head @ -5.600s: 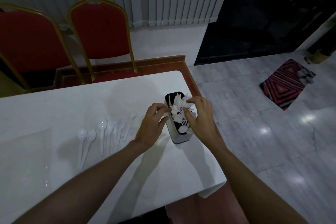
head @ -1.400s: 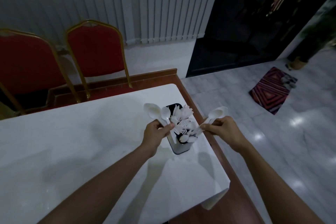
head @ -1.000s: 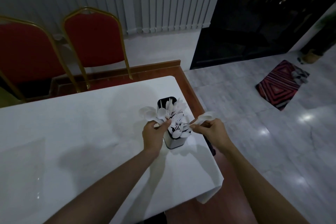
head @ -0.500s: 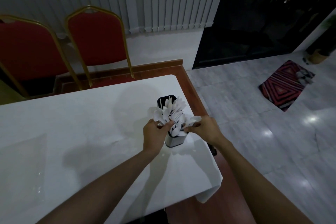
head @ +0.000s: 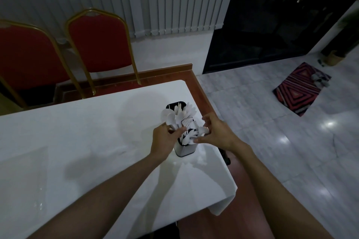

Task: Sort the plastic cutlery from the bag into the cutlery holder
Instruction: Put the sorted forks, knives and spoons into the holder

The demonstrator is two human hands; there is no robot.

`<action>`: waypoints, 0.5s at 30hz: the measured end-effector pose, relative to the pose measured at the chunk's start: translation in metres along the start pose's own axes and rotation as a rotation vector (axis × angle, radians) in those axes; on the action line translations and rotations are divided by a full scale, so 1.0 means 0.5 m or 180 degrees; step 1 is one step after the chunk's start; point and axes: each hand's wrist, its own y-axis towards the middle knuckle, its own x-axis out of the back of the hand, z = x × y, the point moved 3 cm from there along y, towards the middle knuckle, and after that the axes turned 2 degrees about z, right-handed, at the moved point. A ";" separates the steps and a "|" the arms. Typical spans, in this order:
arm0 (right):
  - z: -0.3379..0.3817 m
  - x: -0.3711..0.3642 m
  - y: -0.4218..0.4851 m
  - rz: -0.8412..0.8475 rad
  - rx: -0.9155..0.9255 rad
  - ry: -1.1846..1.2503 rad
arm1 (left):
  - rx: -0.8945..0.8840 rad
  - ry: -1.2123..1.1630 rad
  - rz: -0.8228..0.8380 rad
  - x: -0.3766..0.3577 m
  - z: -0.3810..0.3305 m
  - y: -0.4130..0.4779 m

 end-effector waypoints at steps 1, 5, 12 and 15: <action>0.005 0.011 0.003 -0.0056 0.0022 -0.0199 | -0.0025 0.0003 0.0028 0.001 -0.001 0.001; 0.056 0.024 0.017 -0.0663 0.0568 -0.0478 | -0.0092 -0.0036 0.0107 0.005 -0.001 0.006; 0.119 -0.012 0.037 -0.0677 0.0968 0.0124 | -0.0079 0.0056 0.0280 0.013 -0.011 0.007; 0.107 -0.013 0.045 -0.0776 0.0896 0.0187 | -0.0030 -0.0035 0.0222 0.025 -0.006 0.007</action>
